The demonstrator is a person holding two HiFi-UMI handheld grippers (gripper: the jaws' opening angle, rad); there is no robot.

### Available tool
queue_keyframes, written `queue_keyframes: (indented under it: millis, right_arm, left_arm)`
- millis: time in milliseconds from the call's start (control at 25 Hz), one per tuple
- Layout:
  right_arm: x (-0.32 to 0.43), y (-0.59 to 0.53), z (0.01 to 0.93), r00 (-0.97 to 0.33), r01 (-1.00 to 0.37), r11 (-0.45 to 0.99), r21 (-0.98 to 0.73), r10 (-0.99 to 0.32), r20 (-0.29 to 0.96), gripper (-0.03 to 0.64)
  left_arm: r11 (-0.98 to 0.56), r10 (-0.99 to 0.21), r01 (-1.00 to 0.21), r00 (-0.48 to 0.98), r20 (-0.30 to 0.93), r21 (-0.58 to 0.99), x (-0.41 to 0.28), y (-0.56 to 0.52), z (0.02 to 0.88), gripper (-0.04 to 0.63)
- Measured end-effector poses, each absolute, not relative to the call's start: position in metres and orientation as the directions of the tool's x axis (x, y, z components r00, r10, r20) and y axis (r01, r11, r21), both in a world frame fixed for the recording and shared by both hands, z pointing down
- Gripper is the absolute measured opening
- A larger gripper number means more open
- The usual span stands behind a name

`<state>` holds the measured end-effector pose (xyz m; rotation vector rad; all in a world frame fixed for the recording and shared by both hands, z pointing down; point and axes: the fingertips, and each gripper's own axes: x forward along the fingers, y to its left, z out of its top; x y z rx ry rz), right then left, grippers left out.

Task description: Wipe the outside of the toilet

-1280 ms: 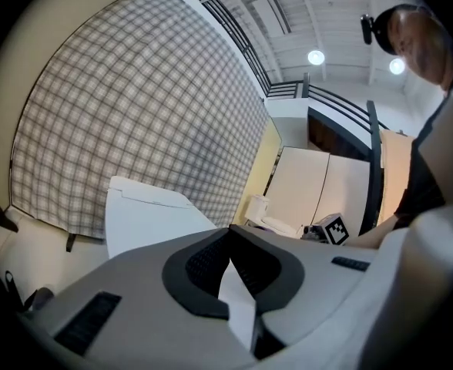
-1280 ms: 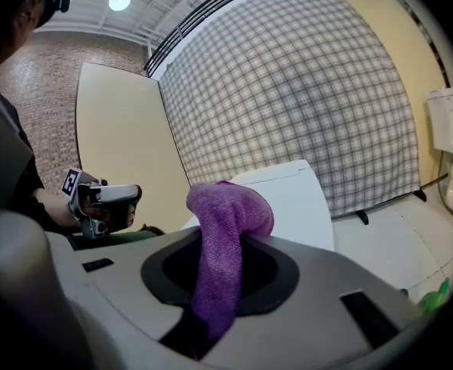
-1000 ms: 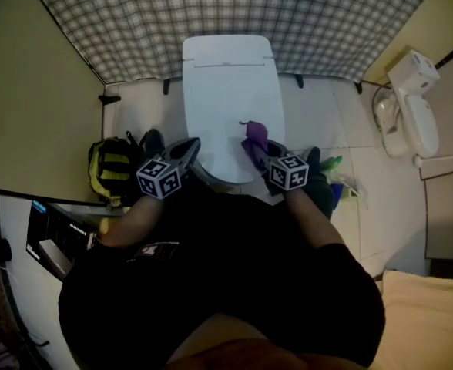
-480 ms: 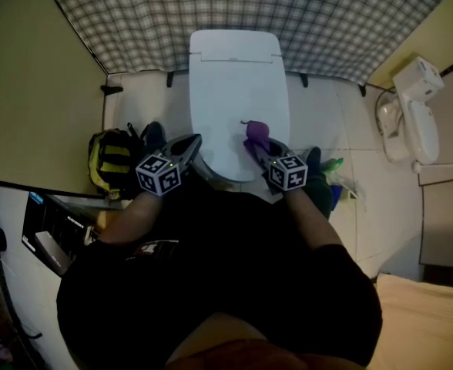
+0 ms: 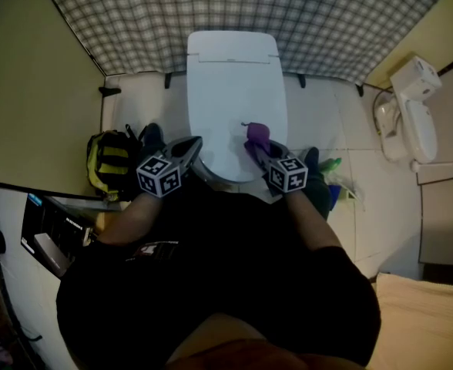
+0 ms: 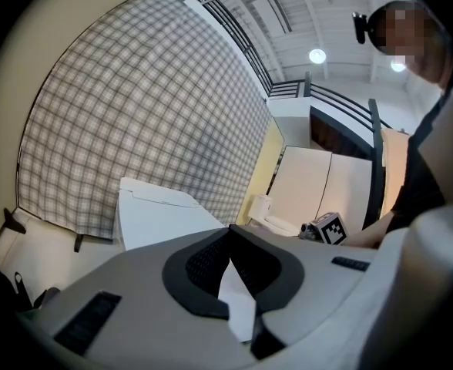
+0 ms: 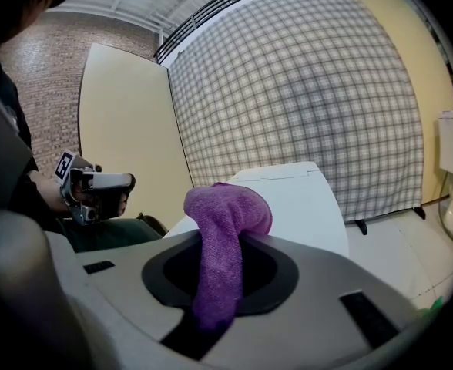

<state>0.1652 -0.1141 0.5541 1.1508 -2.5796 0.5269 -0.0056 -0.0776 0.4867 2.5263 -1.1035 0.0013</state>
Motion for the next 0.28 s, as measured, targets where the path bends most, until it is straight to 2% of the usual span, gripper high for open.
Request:
queue_keyframes:
  millis: [280]
  right_arm:
    - [0.1627, -0.1109, 0.5511, -0.655, -0.749, 0.628, -0.212, -0.652, 0.381, 0.08]
  left_arm:
    - [-0.624, -0.702, -0.705, 0.695, 0.153, 0.337, -0.0043, -0.0756, 0.4846, 0.003]
